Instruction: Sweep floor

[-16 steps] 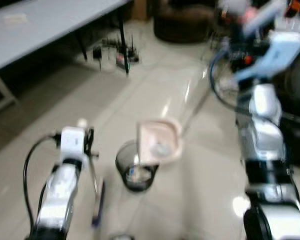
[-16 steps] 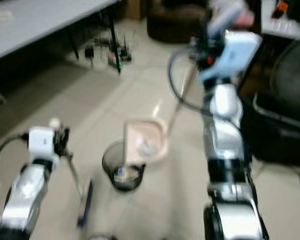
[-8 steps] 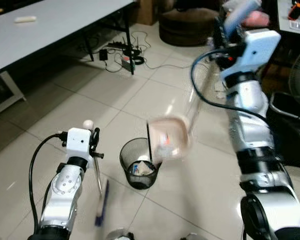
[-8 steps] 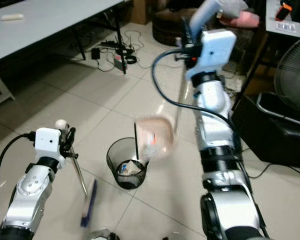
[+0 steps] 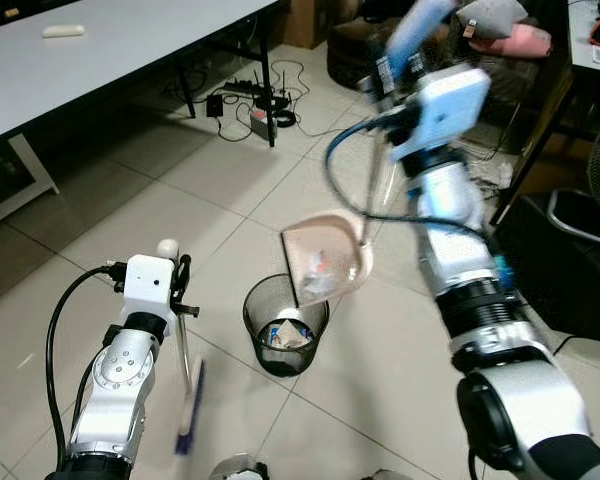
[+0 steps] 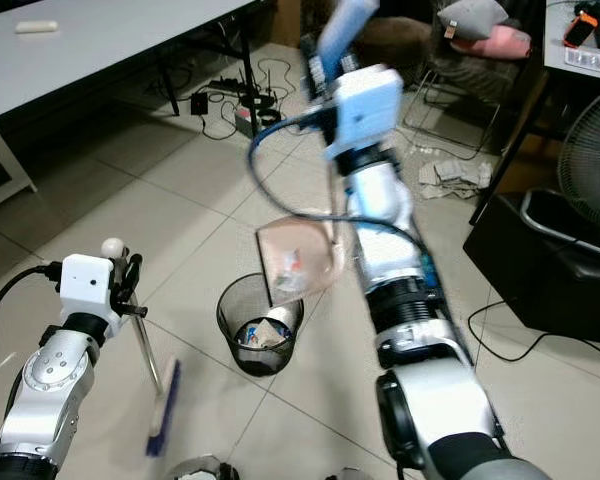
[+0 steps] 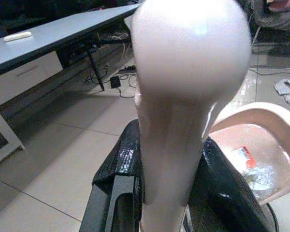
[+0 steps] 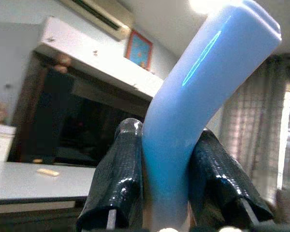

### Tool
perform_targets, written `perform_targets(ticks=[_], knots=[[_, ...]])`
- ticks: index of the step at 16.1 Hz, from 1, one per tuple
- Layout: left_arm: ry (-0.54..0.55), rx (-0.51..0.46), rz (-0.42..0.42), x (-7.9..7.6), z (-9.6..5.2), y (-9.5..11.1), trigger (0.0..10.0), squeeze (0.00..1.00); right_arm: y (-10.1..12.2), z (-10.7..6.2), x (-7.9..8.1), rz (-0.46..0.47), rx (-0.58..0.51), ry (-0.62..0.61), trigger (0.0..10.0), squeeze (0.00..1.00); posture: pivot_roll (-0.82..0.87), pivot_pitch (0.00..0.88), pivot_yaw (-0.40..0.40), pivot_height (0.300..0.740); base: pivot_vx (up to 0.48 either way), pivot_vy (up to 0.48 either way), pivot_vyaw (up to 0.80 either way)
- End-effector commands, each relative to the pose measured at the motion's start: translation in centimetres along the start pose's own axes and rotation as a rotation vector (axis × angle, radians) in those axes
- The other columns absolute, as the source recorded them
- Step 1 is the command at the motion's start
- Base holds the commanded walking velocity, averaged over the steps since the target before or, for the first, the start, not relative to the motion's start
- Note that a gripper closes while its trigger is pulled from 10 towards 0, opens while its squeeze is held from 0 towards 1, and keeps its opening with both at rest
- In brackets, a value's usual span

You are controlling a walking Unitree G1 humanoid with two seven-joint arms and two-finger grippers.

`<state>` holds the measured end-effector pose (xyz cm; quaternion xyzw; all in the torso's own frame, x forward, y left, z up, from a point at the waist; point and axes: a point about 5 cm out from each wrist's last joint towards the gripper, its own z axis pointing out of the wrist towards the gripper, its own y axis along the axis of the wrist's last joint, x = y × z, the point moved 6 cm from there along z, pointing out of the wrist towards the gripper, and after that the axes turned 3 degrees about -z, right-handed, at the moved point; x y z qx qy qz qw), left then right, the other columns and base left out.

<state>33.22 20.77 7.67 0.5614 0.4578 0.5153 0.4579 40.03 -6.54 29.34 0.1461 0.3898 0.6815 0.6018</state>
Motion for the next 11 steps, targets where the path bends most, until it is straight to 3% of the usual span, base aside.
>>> perform_targets(ticks=[1, 3, 7, 9, 11], knots=[[0.002, -0.046, 0.018, 0.2, 0.2, 1.4, 10.0, 0.00, 2.4, 1.3, 1.2, -0.021, -0.110, 0.053, 10.0, 0.00, 0.08, 0.037, 0.017, 0.740, 0.000, 0.000, 0.00], [-0.003, -0.046, 0.020, 0.0, 0.1, 1.3, 10.0, 0.00, 2.3, 0.8, 4.3, -0.033, -0.128, 0.162, 10.0, 0.00, 0.09, 0.036, 0.013, 0.740, 0.000, 0.000, 0.00], [-0.003, -0.040, 0.022, 0.0, 0.1, 1.1, 10.0, 0.00, 2.3, -0.3, 7.7, -0.004, -0.156, 0.268, 10.0, 0.00, 0.07, 0.038, 0.012, 0.740, 0.000, 0.000, 0.00], [0.000, -0.039, 0.018, -0.1, 0.4, 1.1, 10.0, 0.00, 2.6, -1.3, 10.4, 0.020, -0.181, 0.350, 10.0, 0.00, 0.07, 0.036, 0.015, 0.740, 0.000, 0.000, 0.00], [0.000, -0.042, 0.016, -0.3, 0.5, 1.2, 10.0, 0.00, 2.7, -1.8, 11.5, 0.022, -0.192, 0.390, 10.0, 0.00, 0.07, 0.033, 0.014, 0.740, 0.000, 0.000, 0.00]])
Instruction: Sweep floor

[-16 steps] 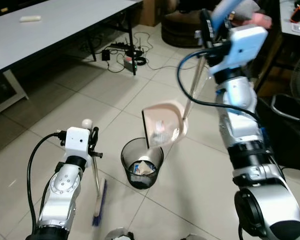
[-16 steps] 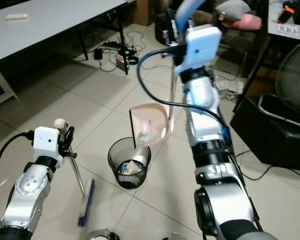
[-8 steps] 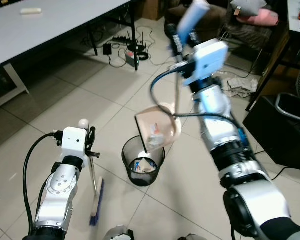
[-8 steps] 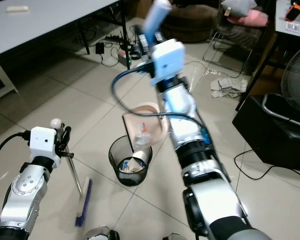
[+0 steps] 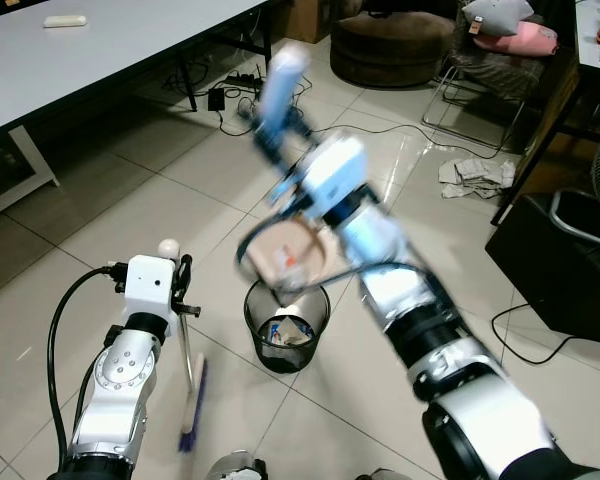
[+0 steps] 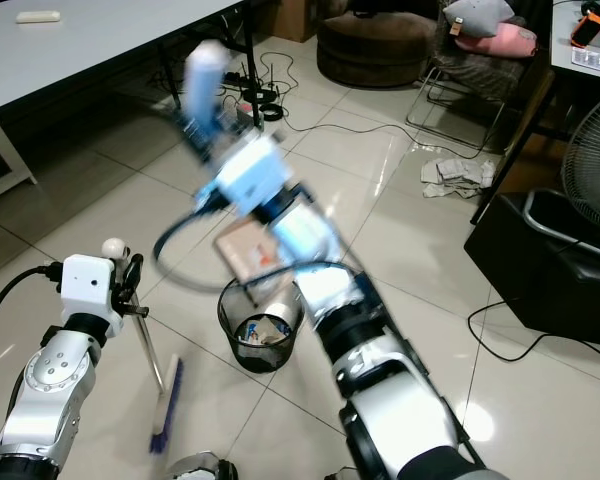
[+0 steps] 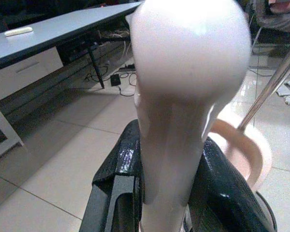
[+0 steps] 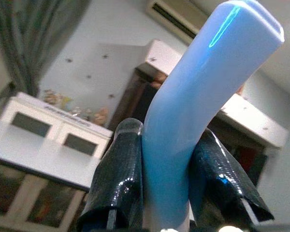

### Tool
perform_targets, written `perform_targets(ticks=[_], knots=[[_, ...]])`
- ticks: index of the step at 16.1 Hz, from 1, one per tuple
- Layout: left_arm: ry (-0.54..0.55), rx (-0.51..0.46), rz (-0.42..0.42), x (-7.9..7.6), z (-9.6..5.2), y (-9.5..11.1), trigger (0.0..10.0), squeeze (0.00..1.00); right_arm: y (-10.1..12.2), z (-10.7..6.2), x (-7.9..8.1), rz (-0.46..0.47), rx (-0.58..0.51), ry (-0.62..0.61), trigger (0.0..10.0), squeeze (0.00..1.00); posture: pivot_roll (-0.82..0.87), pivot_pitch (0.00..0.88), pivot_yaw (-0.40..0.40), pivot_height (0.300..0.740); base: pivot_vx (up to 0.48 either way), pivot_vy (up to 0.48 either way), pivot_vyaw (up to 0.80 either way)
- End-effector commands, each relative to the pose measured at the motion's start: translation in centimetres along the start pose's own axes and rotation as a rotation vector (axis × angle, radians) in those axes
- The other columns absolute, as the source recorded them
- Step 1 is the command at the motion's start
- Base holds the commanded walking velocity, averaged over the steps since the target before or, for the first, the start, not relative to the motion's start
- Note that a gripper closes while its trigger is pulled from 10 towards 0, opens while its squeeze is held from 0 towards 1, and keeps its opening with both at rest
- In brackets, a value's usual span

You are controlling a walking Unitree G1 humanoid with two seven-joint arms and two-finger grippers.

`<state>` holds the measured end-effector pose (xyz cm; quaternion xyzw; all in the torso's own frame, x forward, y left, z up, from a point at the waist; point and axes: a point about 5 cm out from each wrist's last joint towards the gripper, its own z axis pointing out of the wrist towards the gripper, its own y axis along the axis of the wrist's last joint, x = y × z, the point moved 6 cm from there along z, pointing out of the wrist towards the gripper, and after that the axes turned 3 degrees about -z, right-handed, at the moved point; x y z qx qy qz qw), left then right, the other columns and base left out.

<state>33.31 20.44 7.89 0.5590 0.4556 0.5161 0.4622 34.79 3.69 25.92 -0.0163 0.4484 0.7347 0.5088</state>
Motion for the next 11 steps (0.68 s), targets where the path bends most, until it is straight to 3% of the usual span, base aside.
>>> perform_targets(ticks=[1, 2, 4, 7, 8, 10, 11], knots=[[0.001, -0.035, 0.019, -0.1, 0.5, 1.0, 10.0, 0.00, 0.8, 0.1, 1.2, -0.063, -0.047, 0.082, 10.0, 0.00, 0.07, 0.030, 0.012, 0.740, 0.000, 0.000, 0.00], [0.000, -0.036, 0.021, -0.1, 0.6, 1.1, 10.0, 0.00, 0.5, -0.2, 2.1, -0.086, -0.039, 0.124, 10.0, 0.00, 0.07, 0.033, 0.010, 0.740, 0.000, 0.000, 0.00], [0.004, -0.035, 0.021, -0.1, 0.5, 1.0, 10.0, 0.00, 0.2, -0.3, 2.3, -0.127, -0.023, 0.140, 10.0, 0.00, 0.07, 0.029, 0.009, 0.740, 0.000, 0.000, 0.00], [0.007, -0.035, 0.022, -0.1, 0.6, 1.0, 10.0, 0.00, 0.1, -0.2, 1.6, -0.158, -0.022, 0.126, 10.0, 0.00, 0.06, 0.026, 0.011, 0.740, 0.000, 0.000, 0.00], [0.008, -0.037, 0.021, -0.1, 0.7, 1.1, 10.0, 0.00, 0.5, 0.1, 0.7, -0.148, -0.032, 0.090, 10.0, 0.00, 0.06, 0.026, 0.010, 0.740, 0.000, 0.000, 0.00], [0.009, -0.039, 0.021, -0.1, 0.6, 1.1, 10.0, 0.00, 0.8, 0.8, -5.2, -0.159, 0.014, -0.204, 10.0, 0.00, 0.06, 0.025, 0.011, 0.740, 0.000, 0.000, 0.00], [0.020, -0.045, 0.022, 0.2, 0.6, 1.4, 10.0, 0.00, 1.2, 0.6, -9.1, -0.143, 0.052, -0.373, 10.0, 0.00, 0.06, 0.025, 0.021, 0.740, 0.000, 0.000, 0.00]])
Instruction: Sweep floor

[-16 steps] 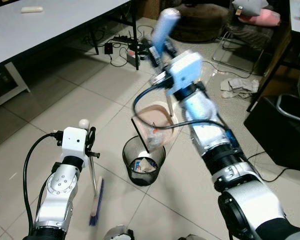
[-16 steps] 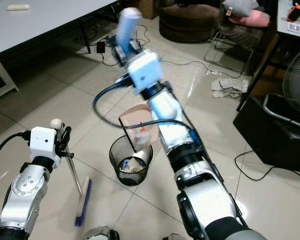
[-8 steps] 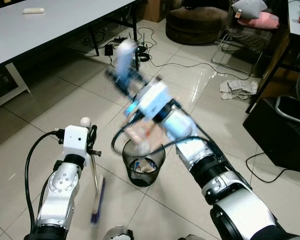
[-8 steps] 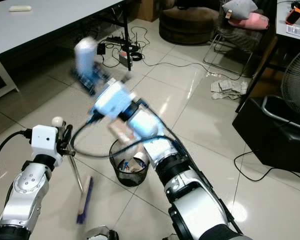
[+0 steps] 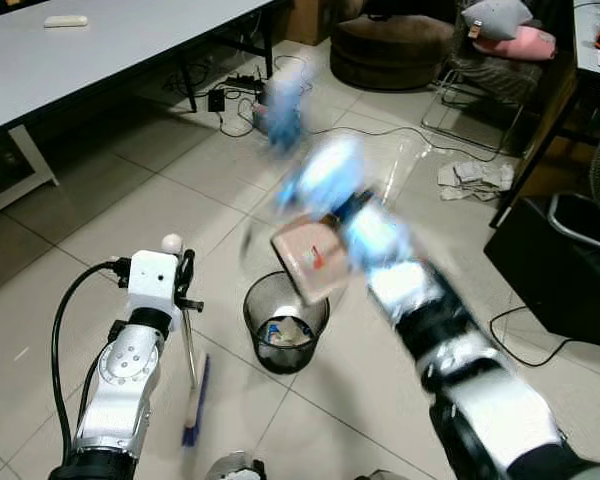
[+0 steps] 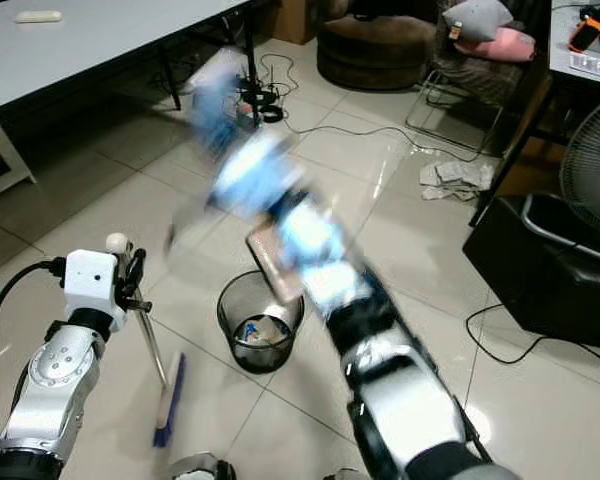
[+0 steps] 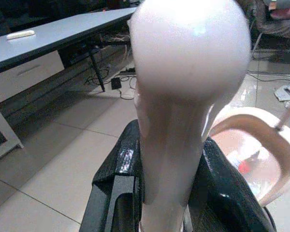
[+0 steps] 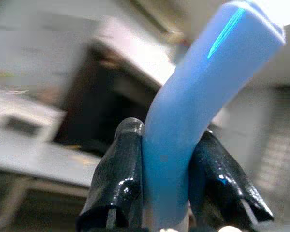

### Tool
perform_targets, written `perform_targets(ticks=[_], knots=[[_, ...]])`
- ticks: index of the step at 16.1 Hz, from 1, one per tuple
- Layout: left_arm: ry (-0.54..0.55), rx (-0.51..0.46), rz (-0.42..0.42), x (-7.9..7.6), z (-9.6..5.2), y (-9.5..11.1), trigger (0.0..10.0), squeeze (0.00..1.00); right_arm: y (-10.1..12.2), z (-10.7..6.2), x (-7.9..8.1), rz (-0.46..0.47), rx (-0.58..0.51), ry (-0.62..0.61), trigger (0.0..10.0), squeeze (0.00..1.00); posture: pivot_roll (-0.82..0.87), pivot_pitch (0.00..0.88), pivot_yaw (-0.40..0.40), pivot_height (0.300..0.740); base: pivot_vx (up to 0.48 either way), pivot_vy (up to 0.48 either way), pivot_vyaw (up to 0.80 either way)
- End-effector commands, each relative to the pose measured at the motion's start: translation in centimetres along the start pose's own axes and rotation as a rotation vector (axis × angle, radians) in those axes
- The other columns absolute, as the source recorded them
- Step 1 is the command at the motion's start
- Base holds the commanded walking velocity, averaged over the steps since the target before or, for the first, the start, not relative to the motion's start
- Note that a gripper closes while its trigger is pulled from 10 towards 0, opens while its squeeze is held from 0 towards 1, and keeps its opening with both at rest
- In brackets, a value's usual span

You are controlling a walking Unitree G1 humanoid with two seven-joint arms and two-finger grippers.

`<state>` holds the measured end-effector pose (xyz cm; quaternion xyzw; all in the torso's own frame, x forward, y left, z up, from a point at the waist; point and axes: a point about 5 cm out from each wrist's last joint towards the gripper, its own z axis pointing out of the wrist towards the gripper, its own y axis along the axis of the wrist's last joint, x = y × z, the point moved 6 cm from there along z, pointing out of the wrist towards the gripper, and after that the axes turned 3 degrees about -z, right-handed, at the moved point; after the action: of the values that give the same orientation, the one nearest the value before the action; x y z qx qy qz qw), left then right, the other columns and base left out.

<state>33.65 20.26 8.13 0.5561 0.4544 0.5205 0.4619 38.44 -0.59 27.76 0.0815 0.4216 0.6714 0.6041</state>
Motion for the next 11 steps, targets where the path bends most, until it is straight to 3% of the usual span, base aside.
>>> perform_targets(ticks=[1, 2, 4, 5, 6, 8, 9, 11], knots=[[0.014, -0.041, 0.018, 0.4, 0.2, 1.4, 10.0, 0.00, 2.4, 1.5, -4.3, -0.004, -0.060, -0.159, 10.0, 0.00, 0.06, 0.023, 0.022, 0.740, 0.000, 0.000, 0.00], [0.020, -0.049, 0.020, 0.7, 0.2, 1.8, 10.0, 0.00, 3.2, 1.5, -5.8, 0.009, -0.074, -0.207, 10.0, 0.00, 0.05, 0.018, 0.030, 0.740, 0.000, 0.000, 0.00], [0.052, -0.062, 0.012, 1.6, 0.6, 2.6, 10.0, 0.00, 4.7, 1.1, -8.2, -0.021, -0.102, -0.299, 10.0, 0.00, 0.05, 0.011, 0.026, 0.740, 0.000, 0.000, 0.80], [0.130, -0.077, -0.067, 2.7, 1.5, 3.8, 10.0, 0.00, 5.4, 0.9, -9.7, -0.028, -0.118, -0.357, 10.0, 0.00, 0.05, 0.007, 0.016, 0.740, 0.000, 0.000, 0.80], [0.138, -0.126, -0.067, 2.5, 2.4, 5.6, 10.0, 0.00, 6.5, 0.7, -11.0, -0.053, -0.154, -0.405, 10.0, 0.00, 0.05, 0.011, 0.015, 0.740, 0.000, 0.000, 0.80], [0.101, -0.158, -0.030, 1.6, 3.1, 7.0, 10.0, 0.00, 7.9, 0.6, -12.3, -0.060, -0.183, -0.444, 10.0, 0.00, 0.03, 0.005, 0.030, 0.740, 0.000, 0.000, 0.80], [0.095, -0.162, 0.029, 1.6, 3.2, 7.2, 10.0, 0.00, 7.9, 0.5, -12.6, -0.022, -0.179, -0.456, 10.0, 0.00, 0.02, 0.010, 0.033, 0.740, 0.000, 0.000, 0.80], [0.095, -0.161, 0.101, 2.1, 3.3, 7.7, 10.0, 0.00, 6.4, -0.6, -13.1, 0.078, -0.117, -0.507, 10.0, 0.00, 0.04, 0.007, 0.027, 0.740, 0.000, 0.000, 0.80]])
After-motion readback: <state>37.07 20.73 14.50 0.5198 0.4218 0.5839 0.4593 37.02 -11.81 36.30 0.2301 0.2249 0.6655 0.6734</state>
